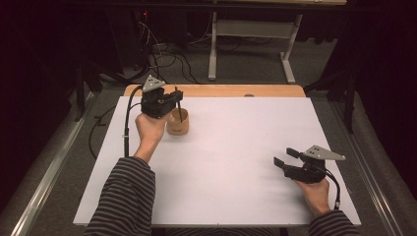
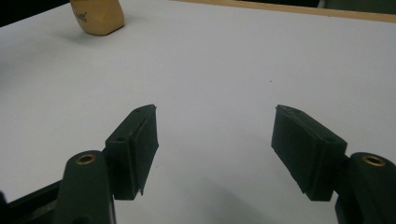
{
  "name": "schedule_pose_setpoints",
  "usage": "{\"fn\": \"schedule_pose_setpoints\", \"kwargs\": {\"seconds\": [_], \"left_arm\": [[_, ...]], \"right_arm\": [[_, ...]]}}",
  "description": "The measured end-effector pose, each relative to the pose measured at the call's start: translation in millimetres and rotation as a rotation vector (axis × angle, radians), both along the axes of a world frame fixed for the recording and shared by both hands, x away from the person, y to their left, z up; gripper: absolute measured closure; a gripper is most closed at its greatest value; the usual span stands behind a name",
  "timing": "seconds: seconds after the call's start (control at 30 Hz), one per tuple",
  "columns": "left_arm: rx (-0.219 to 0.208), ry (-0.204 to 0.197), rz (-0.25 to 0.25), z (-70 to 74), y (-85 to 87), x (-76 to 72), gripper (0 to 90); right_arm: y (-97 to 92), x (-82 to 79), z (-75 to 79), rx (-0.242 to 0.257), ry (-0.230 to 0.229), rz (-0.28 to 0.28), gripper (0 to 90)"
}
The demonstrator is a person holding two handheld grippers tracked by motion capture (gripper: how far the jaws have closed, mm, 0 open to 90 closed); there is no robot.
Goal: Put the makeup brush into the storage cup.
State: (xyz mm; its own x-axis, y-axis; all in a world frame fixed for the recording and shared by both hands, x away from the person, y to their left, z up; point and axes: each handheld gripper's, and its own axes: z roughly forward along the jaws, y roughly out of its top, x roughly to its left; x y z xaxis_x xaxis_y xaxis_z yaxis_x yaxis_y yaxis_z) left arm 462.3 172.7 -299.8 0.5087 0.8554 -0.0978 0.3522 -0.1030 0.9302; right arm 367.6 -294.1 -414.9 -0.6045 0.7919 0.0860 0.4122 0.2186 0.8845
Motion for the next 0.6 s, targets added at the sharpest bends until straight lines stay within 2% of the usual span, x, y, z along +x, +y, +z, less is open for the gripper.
{"fn": "schedule_pose_setpoints", "kwargs": {"seconds": [0.2, 0.6], "left_arm": [[0.009, -0.002, 0.016, 0.8, 1.7, 4.9, 83.8], [0.031, 0.028, 0.04, -10.2, 2.5, 16.3, 83.6]], "right_arm": [[0.6, 0.4, -0.4, -0.001, 0.003, 0.002, 33.2], [0.2, 0.8, -0.6, 0.002, 0.008, 0.009, 33.2]]}}
